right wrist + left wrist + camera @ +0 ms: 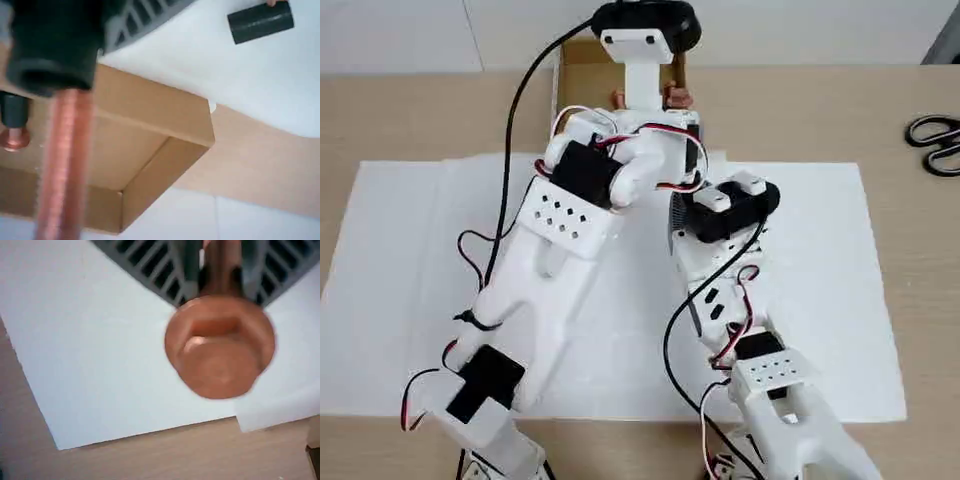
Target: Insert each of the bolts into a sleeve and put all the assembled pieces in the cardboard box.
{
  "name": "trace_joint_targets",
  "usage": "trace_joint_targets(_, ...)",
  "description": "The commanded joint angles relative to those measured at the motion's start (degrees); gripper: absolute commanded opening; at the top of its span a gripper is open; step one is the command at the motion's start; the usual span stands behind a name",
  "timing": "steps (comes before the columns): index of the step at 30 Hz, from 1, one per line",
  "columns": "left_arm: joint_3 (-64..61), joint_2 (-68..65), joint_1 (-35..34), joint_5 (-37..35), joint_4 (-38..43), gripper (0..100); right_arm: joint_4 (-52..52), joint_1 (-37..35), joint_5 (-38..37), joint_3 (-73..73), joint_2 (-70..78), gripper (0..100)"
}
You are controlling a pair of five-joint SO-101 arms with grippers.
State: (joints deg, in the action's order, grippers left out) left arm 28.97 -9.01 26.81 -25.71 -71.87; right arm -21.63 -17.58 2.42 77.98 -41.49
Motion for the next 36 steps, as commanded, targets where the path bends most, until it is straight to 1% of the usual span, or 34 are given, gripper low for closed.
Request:
trace_joint_targets(1,0.22,3.52,0.35,0.26,2.73,1,-2.07,0.04,-0.70,-3.25,-1.89,0.4)
trace_joint_targets(12,-0.13,3.25,1.05,0.18,3.52,1,-2.15,-0.04,-0.70,-3.43,-1.71,0.4)
trace_joint_targets(16,-2.15,3.52,2.37,0.18,3.69,1,-2.24,-0.04,-0.70,-3.52,-1.71,0.4)
trace_joint_targets(26,-5.32,3.69,2.55,-1.41,5.27,1,-2.15,0.13,-0.79,-5.36,-1.89,0.4)
trace_joint_targets(28,-4.62,3.96,2.46,-1.58,5.45,6,-1.80,0.13,-0.79,-5.71,-1.89,0.4)
trace_joint_targets(30,-2.68,4.75,2.81,-2.73,3.08,13,-1.80,0.13,-0.79,-5.71,-1.89,0.4)
trace_joint_targets(32,-2.95,5.63,2.81,-5.19,2.20,18,-1.80,0.22,-0.79,-5.71,-1.89,0.4)
trace_joint_targets(34,-3.82,6.33,2.46,-7.47,2.29,20,-1.80,0.22,-0.79,-5.71,-1.89,0.4)
trace_joint_targets(36,-4.00,6.51,2.46,-7.65,2.29,20,-1.80,0.31,-0.79,-5.71,-1.89,0.4)
